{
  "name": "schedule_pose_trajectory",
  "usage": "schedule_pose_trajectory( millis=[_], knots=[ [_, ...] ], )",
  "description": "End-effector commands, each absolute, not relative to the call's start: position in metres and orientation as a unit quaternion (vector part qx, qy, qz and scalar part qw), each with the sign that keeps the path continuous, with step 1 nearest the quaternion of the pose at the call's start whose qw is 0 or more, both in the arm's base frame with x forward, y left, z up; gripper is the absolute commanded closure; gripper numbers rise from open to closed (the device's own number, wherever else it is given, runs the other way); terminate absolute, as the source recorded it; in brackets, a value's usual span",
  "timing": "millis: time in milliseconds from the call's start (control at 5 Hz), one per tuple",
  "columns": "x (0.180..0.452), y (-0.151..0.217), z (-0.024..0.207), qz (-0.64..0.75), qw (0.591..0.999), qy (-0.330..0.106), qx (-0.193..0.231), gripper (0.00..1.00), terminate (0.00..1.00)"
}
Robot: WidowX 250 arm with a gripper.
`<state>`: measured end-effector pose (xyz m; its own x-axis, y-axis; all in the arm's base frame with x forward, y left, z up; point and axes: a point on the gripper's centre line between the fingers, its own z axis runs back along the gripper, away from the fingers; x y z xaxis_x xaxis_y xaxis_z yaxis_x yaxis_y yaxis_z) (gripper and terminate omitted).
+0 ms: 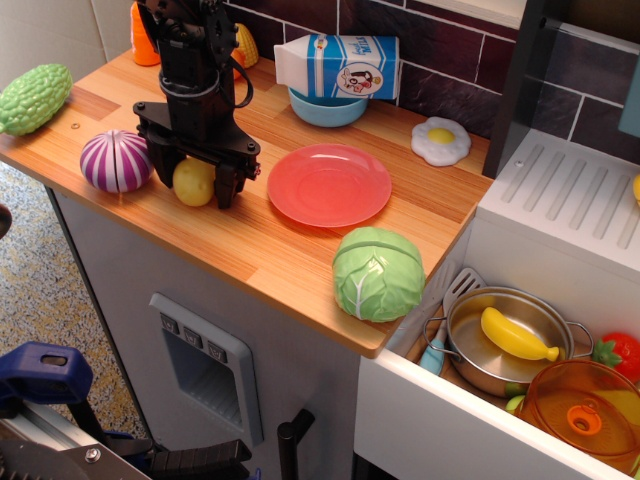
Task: Put potato on plate
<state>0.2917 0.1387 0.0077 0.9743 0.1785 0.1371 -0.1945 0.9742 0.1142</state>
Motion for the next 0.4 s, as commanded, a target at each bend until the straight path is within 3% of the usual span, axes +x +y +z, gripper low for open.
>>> schedule_pose_trajectory(
  millis=[0,200],
  knots=[
    [0.305,0.144,0.021,0.096,0.990,-0.075,0.067,1.00,0.00],
    [0.309,0.133,0.044,0.059,0.991,-0.080,0.089,1.00,0.00]
  ],
)
